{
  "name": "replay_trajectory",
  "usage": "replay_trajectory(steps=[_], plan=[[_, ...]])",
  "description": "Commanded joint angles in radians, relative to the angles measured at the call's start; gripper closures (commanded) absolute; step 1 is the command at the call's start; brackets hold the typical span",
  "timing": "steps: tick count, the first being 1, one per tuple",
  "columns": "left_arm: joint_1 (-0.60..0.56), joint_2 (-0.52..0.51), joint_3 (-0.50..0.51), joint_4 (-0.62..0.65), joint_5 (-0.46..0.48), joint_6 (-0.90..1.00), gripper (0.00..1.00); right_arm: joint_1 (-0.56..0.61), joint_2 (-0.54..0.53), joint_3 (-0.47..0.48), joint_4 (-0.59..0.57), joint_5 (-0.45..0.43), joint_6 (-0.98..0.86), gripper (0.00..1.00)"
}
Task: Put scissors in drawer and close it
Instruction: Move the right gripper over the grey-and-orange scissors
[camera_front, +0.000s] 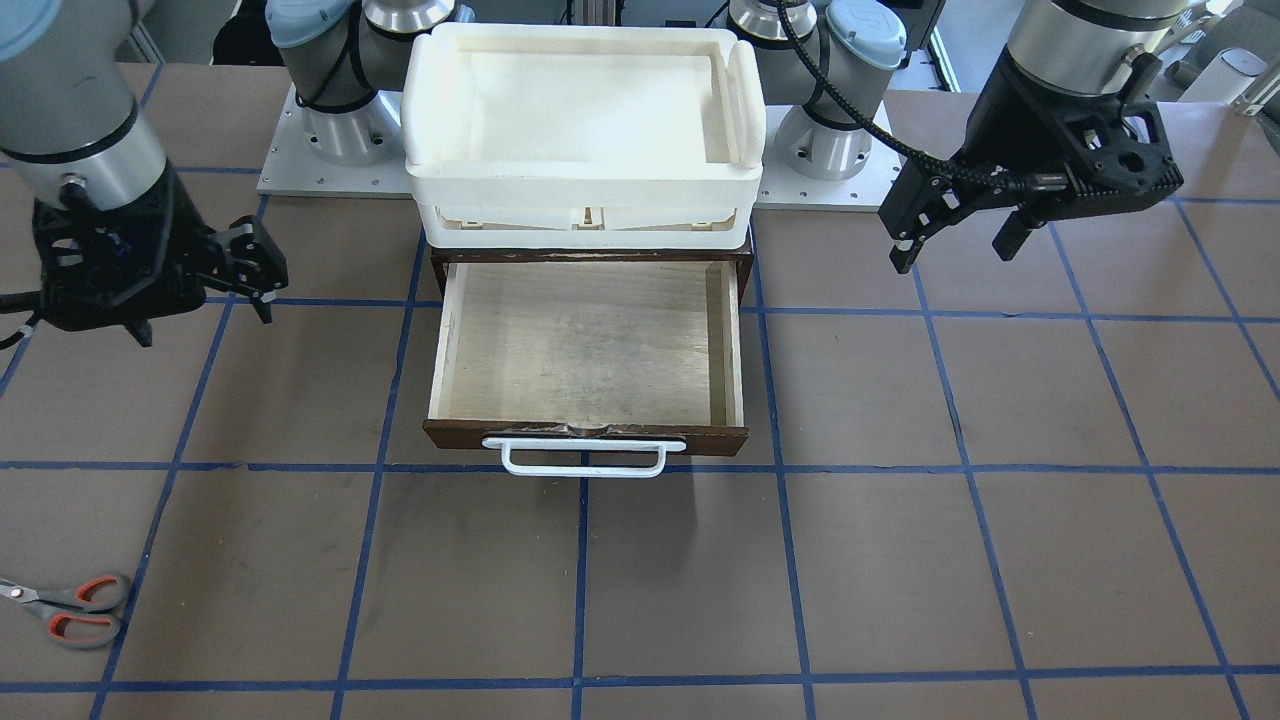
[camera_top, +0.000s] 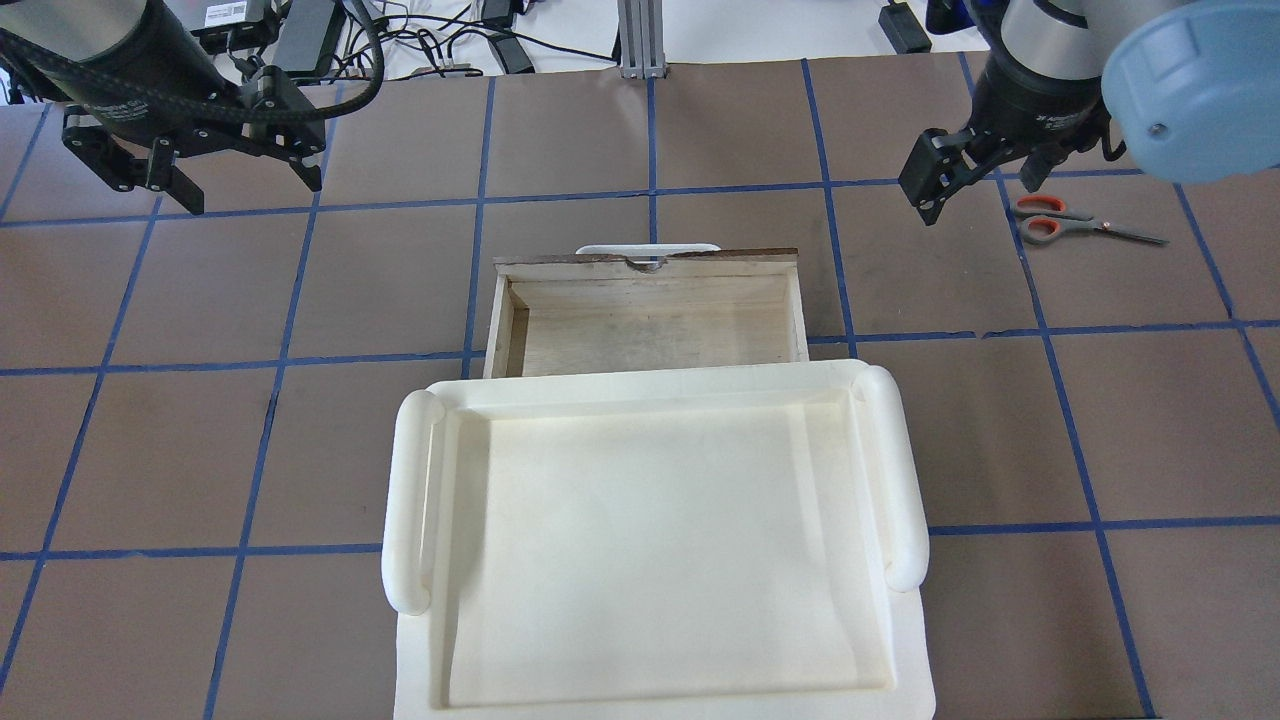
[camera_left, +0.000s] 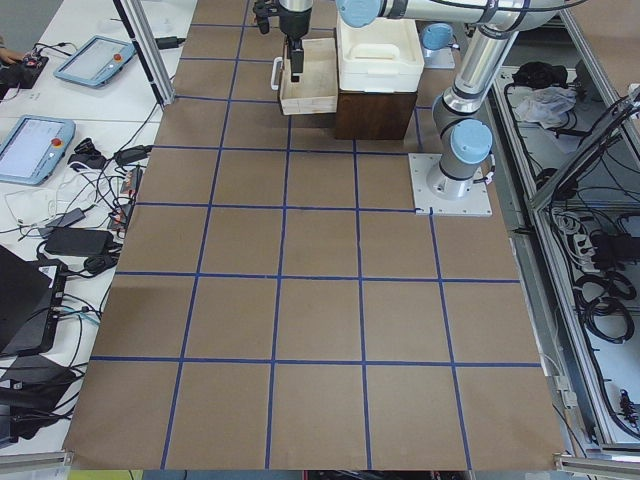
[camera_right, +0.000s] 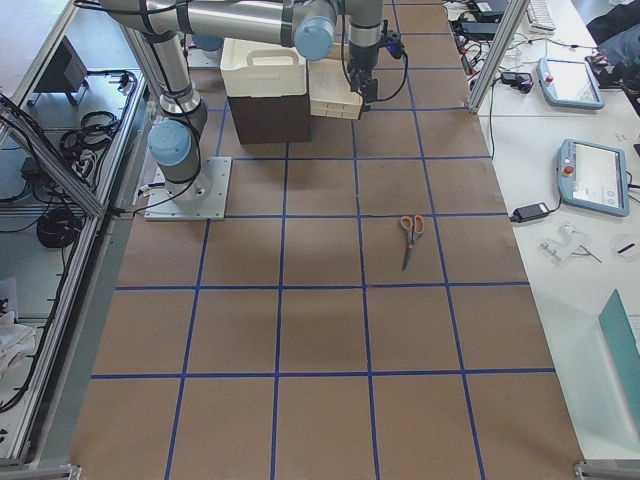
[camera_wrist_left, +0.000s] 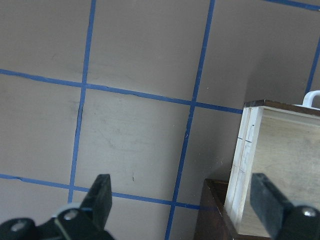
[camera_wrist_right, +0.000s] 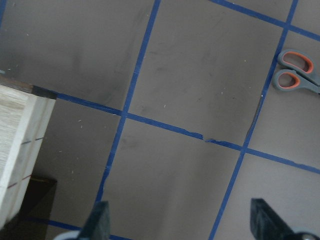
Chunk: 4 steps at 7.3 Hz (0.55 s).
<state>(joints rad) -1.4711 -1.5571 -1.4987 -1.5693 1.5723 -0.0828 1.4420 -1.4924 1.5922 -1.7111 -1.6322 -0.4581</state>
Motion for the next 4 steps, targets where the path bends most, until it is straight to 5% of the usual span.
replay_trajectory(steps=[1, 4], plan=[[0.0, 0.0, 0.0, 0.002, 0.0, 0.0, 0.0, -0.063, 0.026, 0.0, -0.004, -0.017, -0.099, 0.0], [-0.002, 0.0, 0.0, 0.0, -0.002, 0.0, 0.0, -0.063, 0.049, 0.0, 0.005, -0.094, -0.088, 0.0]])
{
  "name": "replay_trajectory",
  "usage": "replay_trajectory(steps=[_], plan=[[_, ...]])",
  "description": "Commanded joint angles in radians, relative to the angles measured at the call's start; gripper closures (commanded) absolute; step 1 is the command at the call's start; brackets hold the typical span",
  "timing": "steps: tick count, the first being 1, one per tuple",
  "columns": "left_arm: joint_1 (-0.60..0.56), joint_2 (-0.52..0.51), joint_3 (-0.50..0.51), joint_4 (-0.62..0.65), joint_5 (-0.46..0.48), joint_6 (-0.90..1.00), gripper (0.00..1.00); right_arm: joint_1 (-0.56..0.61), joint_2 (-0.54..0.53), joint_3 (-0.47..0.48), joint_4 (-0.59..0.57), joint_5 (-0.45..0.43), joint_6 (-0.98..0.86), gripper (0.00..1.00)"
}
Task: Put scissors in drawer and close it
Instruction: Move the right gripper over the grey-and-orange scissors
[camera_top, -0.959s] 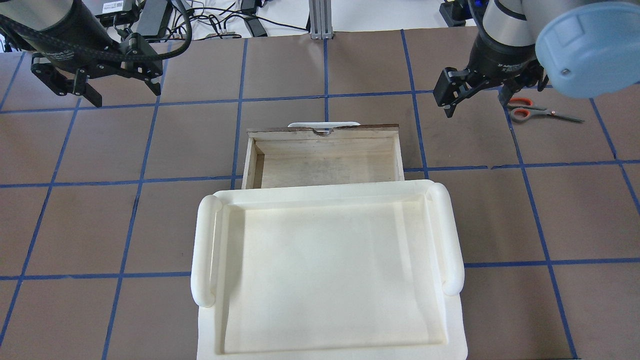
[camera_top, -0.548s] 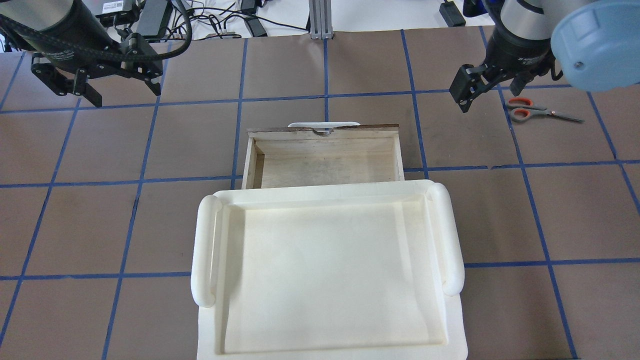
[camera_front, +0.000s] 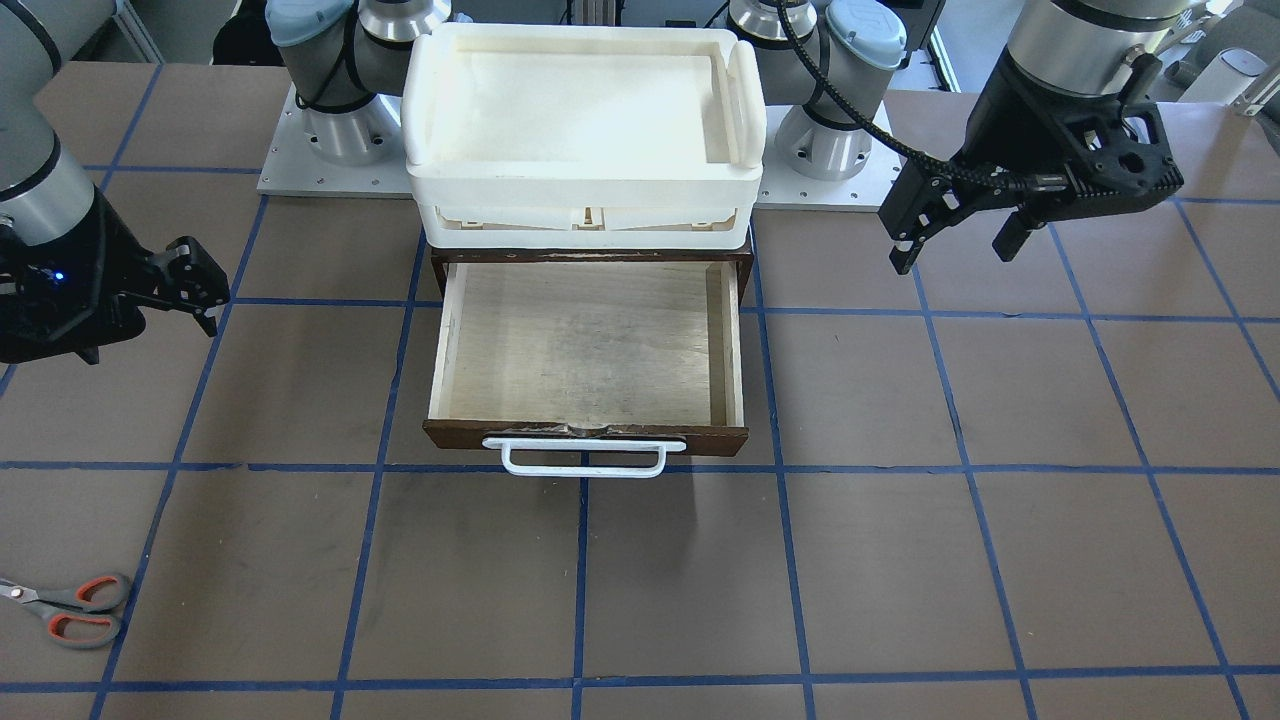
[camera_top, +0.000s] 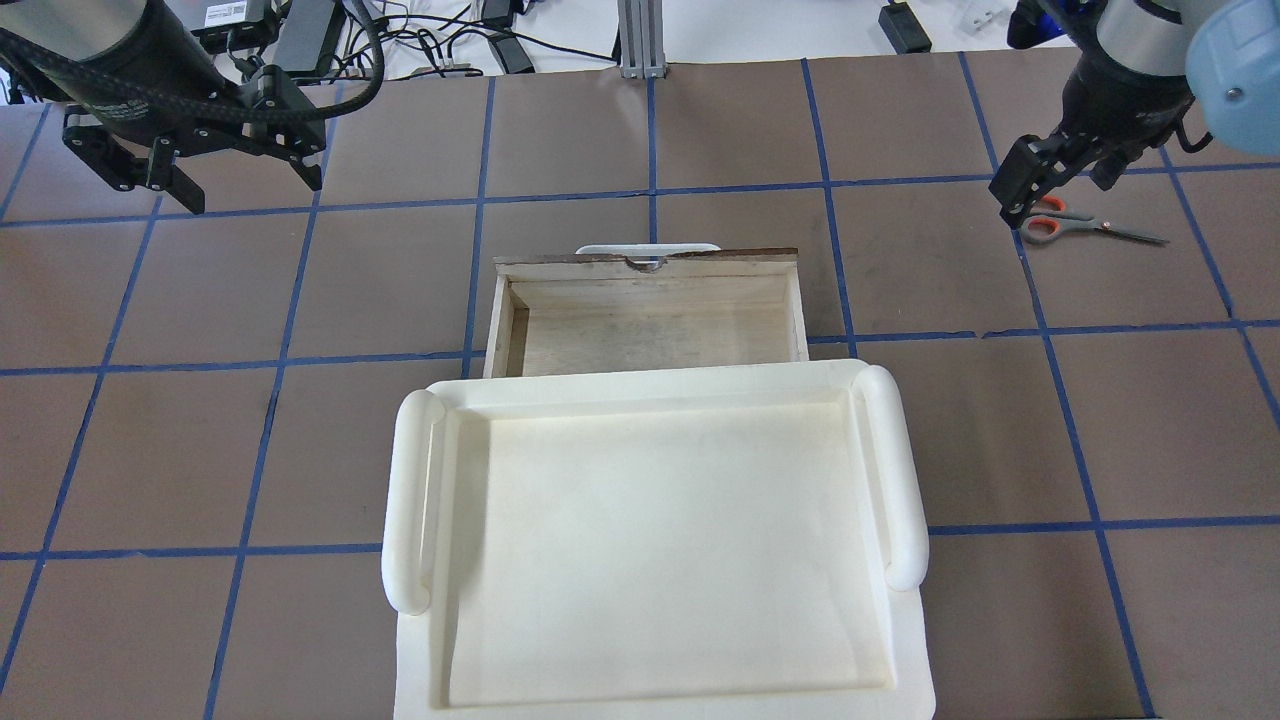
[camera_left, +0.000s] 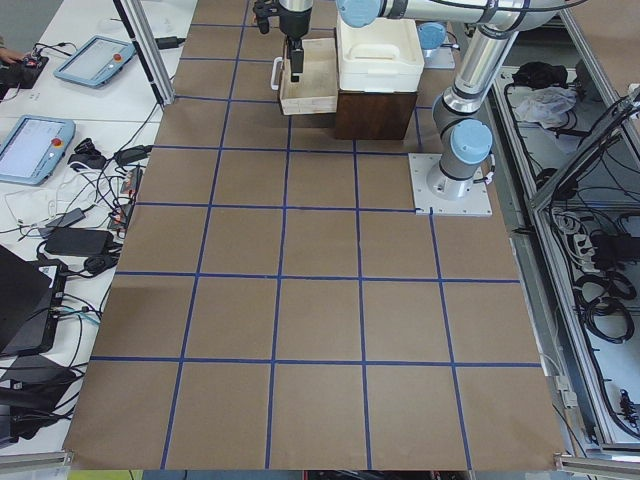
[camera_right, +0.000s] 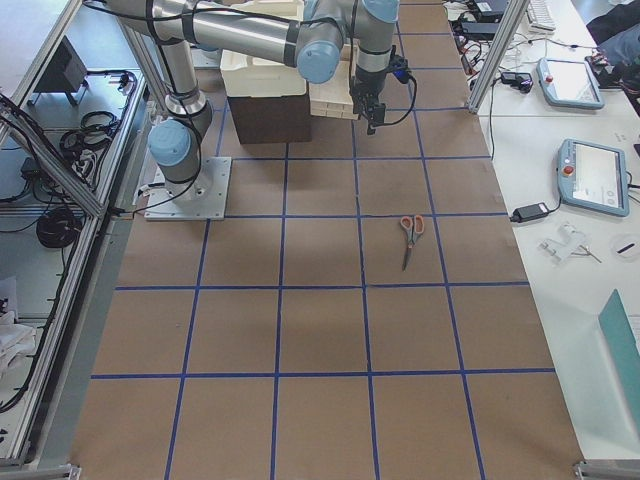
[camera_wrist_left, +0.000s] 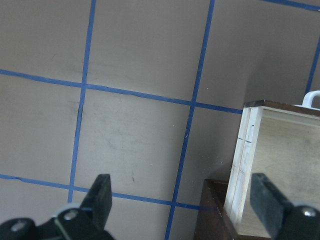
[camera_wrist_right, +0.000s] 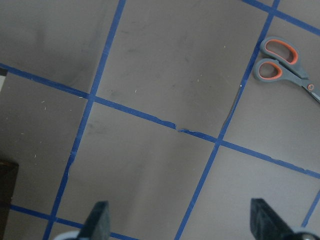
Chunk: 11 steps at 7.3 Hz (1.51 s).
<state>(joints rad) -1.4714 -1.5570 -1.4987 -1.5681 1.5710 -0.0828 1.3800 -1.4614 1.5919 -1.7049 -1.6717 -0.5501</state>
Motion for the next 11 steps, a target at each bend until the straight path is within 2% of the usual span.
replay_trajectory(steps=[1, 2, 4, 6, 8, 9, 10, 11], plan=[[-0.001, 0.0, 0.0, 0.0, 0.0, 0.0, 0.0, -0.004, 0.07, 0.0, -0.012, -0.069, -0.007, 0.0], [-0.001, 0.0, 0.0, -0.001, 0.0, 0.0, 0.0, -0.006, 0.097, -0.001, -0.021, -0.063, -0.099, 0.0], [-0.001, 0.0, 0.0, -0.001, 0.0, 0.0, 0.0, -0.006, 0.136, -0.001, -0.184, -0.069, -0.427, 0.0], [-0.003, 0.003, -0.009, 0.0, 0.0, 0.0, 0.0, -0.047, 0.174, -0.001, -0.232, -0.059, -0.665, 0.0], [-0.001, 0.011, -0.025, 0.005, 0.0, 0.0, 0.0, -0.122, 0.248, -0.003, -0.254, -0.048, -0.747, 0.0], [-0.001, 0.011, -0.025, 0.011, -0.002, 0.0, 0.0, -0.125, 0.298, -0.007, -0.391, -0.008, -0.866, 0.0], [-0.001, 0.011, -0.025, 0.011, 0.0, 0.0, 0.0, -0.13, 0.343, -0.007, -0.485, -0.005, -0.945, 0.0], [-0.001, 0.011, -0.025, 0.011, 0.0, 0.0, 0.0, -0.139, 0.381, -0.01, -0.493, -0.002, -0.952, 0.0]])
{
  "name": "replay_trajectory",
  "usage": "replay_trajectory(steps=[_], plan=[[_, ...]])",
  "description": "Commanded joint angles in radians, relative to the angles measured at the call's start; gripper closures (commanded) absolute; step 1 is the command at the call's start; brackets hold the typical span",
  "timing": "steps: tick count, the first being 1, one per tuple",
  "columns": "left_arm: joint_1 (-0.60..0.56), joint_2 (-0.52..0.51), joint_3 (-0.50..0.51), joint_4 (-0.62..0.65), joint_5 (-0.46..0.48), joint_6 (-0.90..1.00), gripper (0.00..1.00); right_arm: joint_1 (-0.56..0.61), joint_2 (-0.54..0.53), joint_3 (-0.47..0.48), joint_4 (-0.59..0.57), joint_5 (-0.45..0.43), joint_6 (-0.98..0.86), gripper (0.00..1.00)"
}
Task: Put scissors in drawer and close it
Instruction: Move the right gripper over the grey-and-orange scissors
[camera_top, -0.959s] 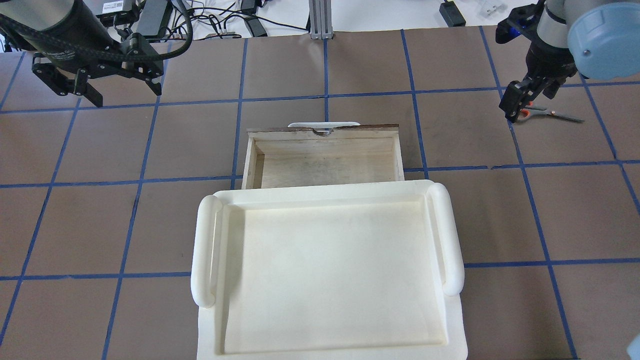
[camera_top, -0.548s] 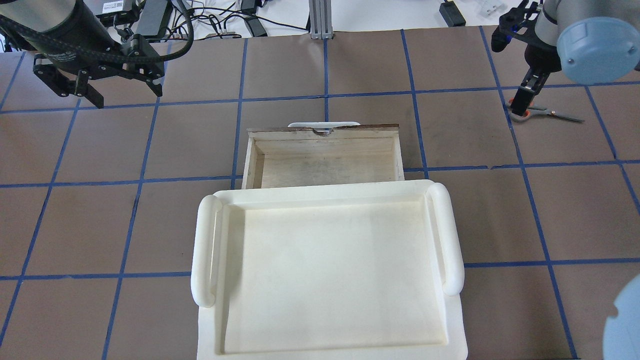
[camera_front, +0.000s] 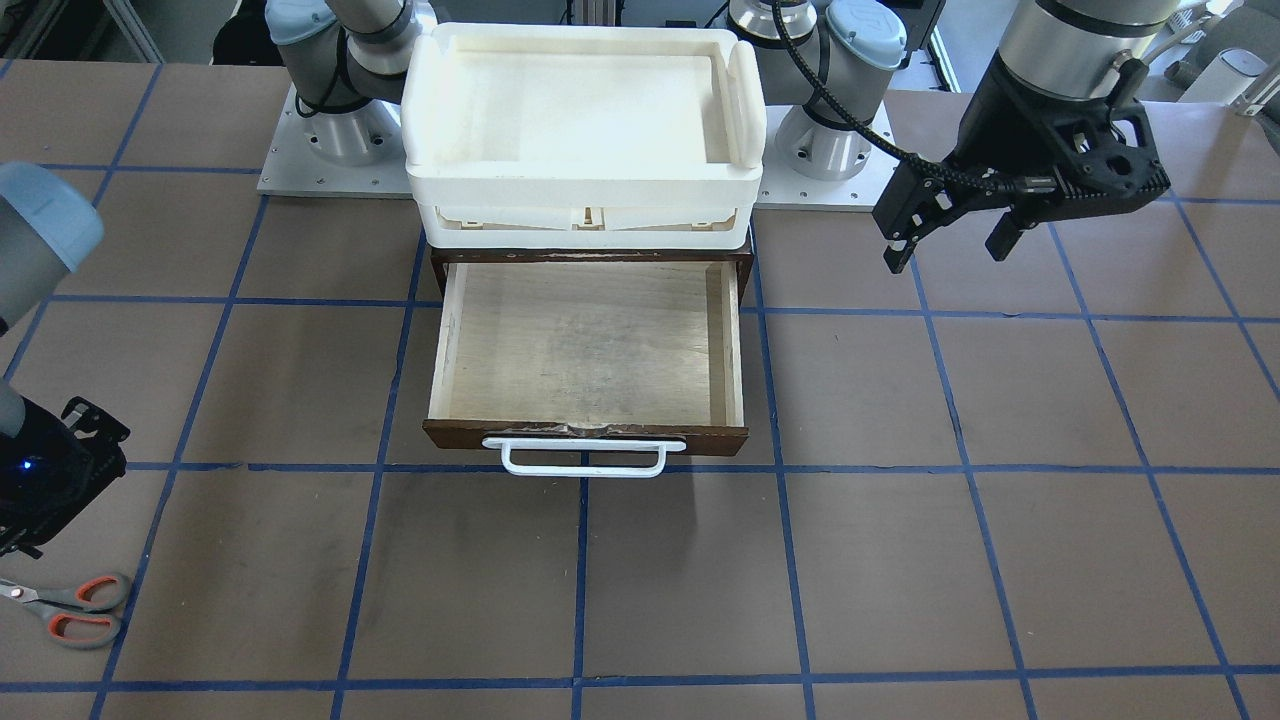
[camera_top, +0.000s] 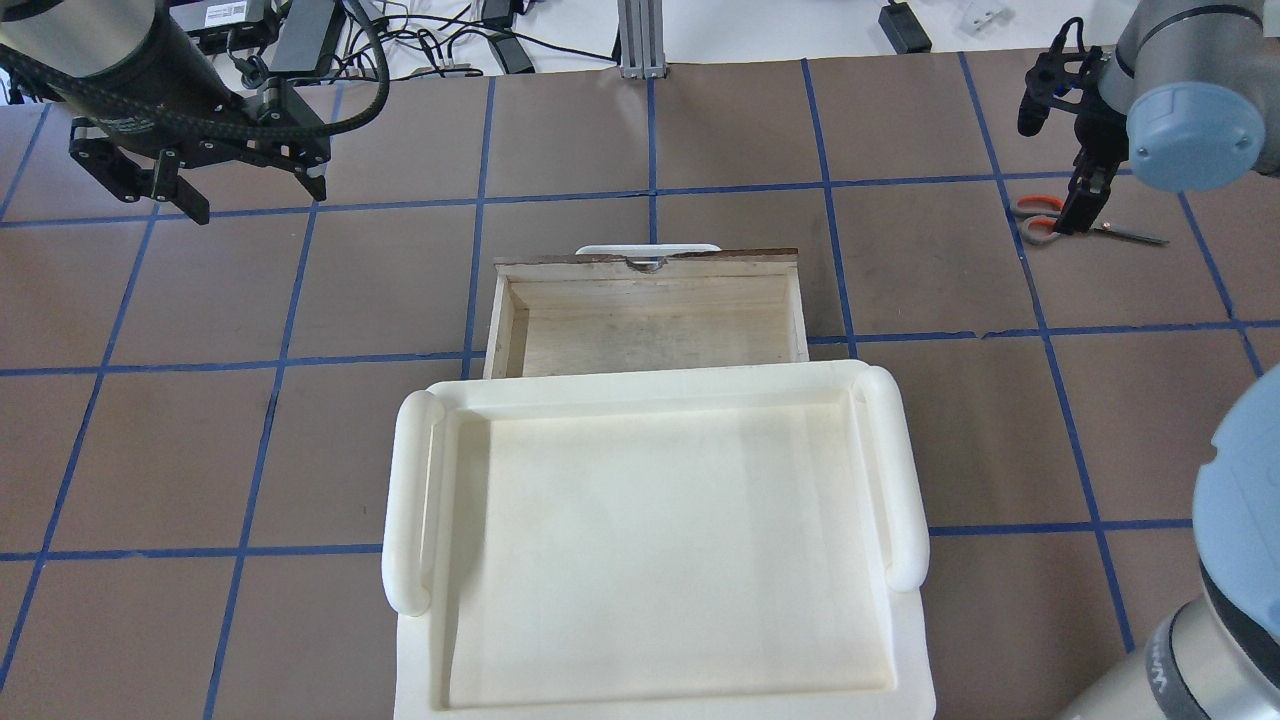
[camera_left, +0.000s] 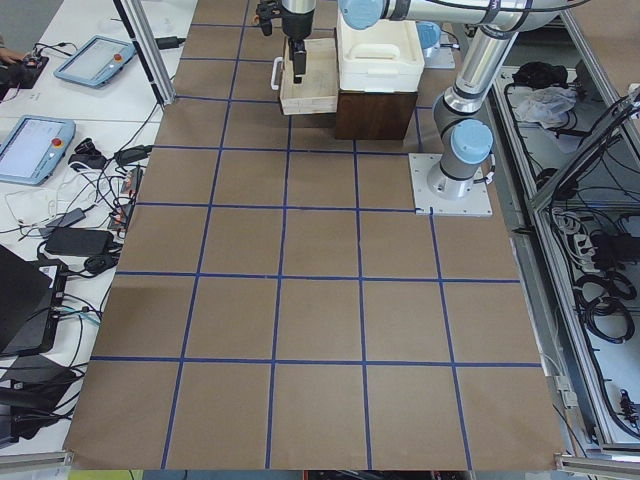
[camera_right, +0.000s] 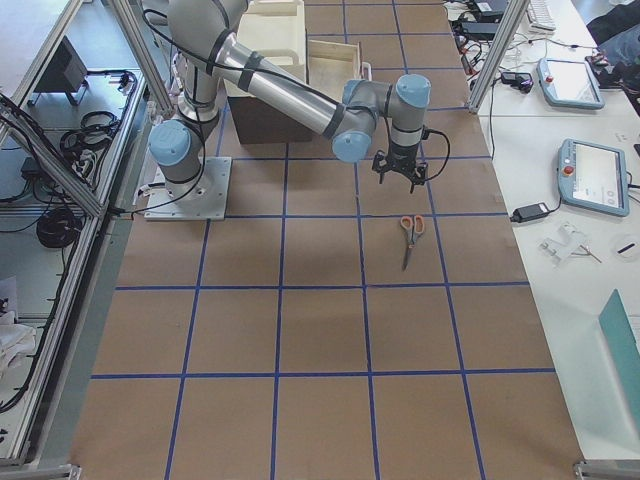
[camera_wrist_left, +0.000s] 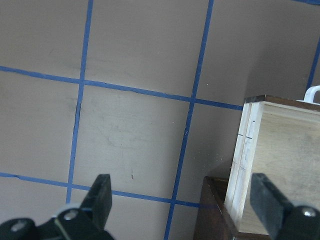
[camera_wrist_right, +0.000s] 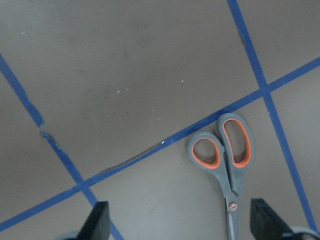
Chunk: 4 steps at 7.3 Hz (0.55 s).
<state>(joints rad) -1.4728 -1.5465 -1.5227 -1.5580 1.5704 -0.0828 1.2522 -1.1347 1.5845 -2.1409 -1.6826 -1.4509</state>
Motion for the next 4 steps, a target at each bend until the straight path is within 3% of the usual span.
replay_trajectory(steps=[1, 4], plan=[[-0.001, 0.002, -0.001, 0.0, 0.0, 0.0, 0.0, -0.032, 0.073, -0.012, -0.059, 0.047, -0.048, 0.0], [-0.001, 0.005, -0.007, 0.001, 0.0, 0.0, 0.0, -0.098, 0.13, -0.02, -0.141, 0.116, -0.096, 0.0]])
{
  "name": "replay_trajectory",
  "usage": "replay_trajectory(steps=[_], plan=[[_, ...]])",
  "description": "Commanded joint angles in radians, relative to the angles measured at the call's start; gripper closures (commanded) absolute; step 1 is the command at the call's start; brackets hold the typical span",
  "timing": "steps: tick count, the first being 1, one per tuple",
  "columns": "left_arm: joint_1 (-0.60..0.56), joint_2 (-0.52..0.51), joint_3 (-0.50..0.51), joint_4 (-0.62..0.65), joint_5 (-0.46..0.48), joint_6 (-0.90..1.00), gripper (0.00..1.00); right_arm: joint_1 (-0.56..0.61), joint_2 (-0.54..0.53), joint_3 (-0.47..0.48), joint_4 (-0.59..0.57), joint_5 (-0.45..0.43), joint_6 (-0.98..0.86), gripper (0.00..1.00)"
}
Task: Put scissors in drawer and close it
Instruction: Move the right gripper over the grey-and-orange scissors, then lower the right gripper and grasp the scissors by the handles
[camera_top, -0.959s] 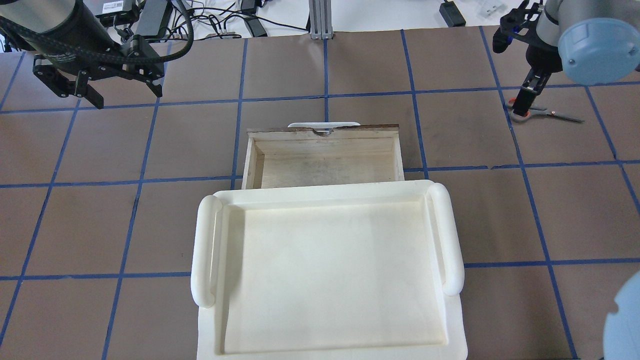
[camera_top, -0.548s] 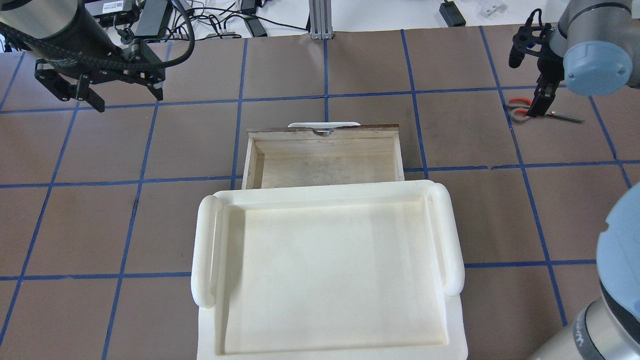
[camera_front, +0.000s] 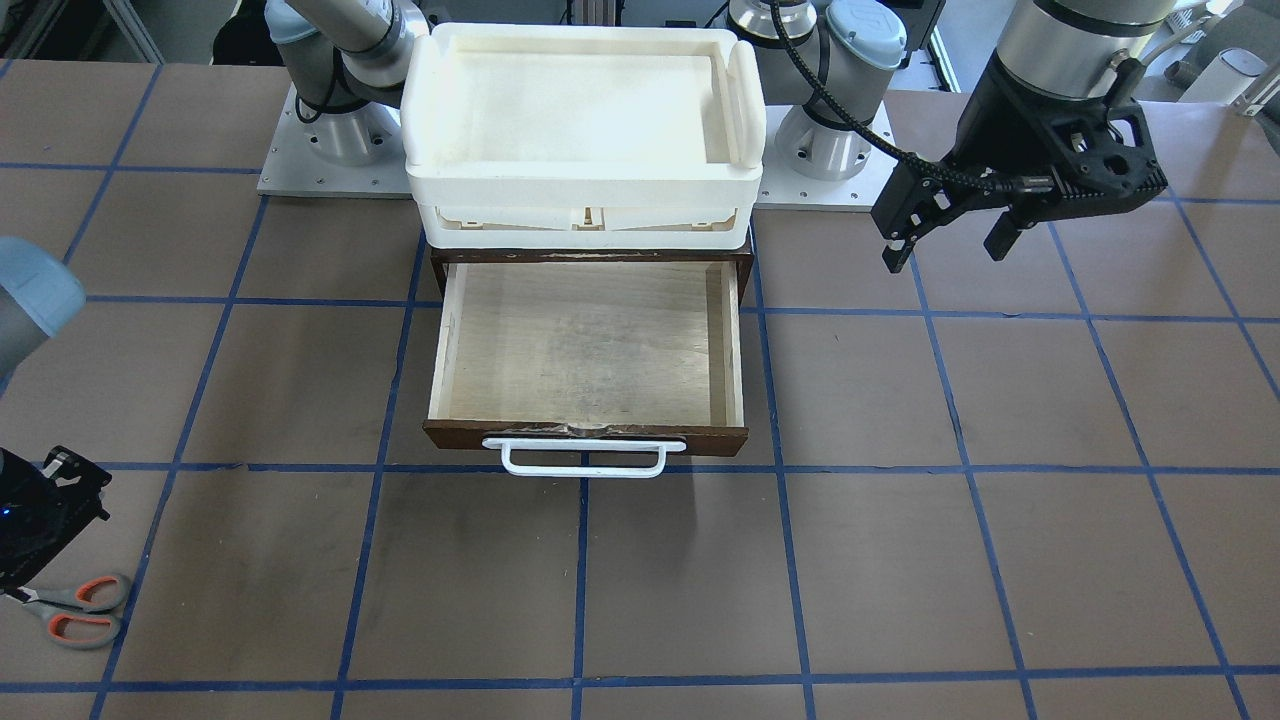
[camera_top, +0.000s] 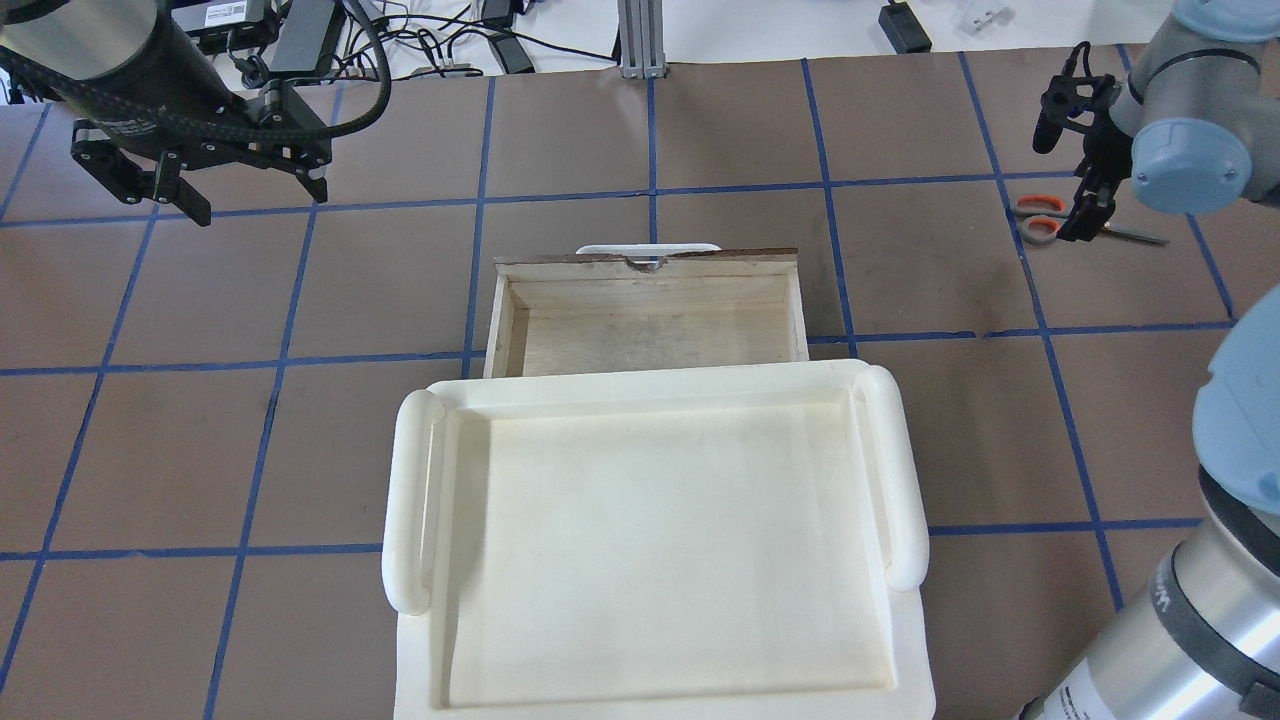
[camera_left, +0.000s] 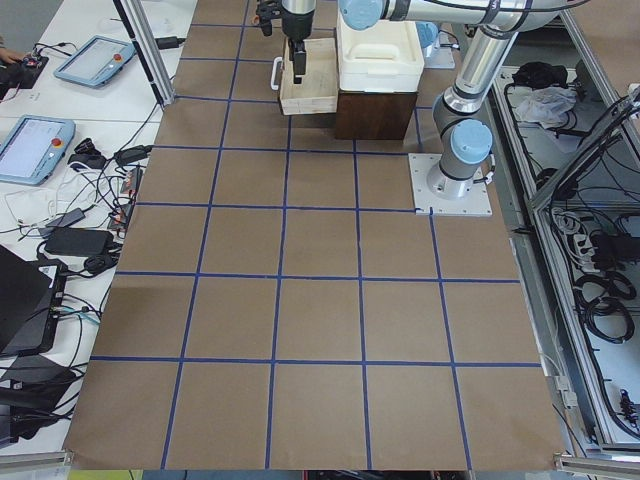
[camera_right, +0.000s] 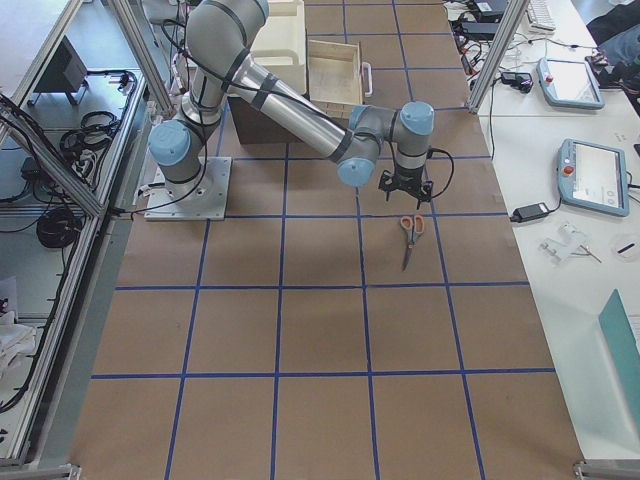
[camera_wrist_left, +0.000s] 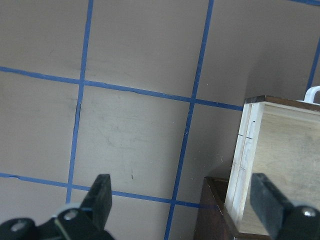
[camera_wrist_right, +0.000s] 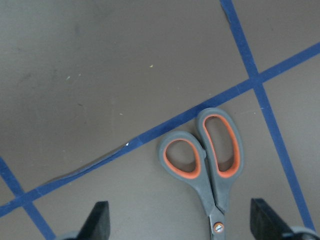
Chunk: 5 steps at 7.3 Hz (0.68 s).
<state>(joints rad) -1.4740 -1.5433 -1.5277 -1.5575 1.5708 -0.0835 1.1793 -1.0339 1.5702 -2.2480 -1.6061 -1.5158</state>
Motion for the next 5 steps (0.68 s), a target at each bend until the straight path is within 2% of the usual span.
replay_trajectory(steps=[1, 5], plan=[[0.0, 0.002, -0.002, 0.001, 0.0, 0.001, 0.0, -0.039, 0.059, -0.031, -0.035, 0.099, -0.065, 0.0], [0.0, 0.008, -0.011, -0.001, 0.0, 0.001, 0.0, -0.096, 0.159, -0.117, -0.027, 0.095, -0.116, 0.0]])
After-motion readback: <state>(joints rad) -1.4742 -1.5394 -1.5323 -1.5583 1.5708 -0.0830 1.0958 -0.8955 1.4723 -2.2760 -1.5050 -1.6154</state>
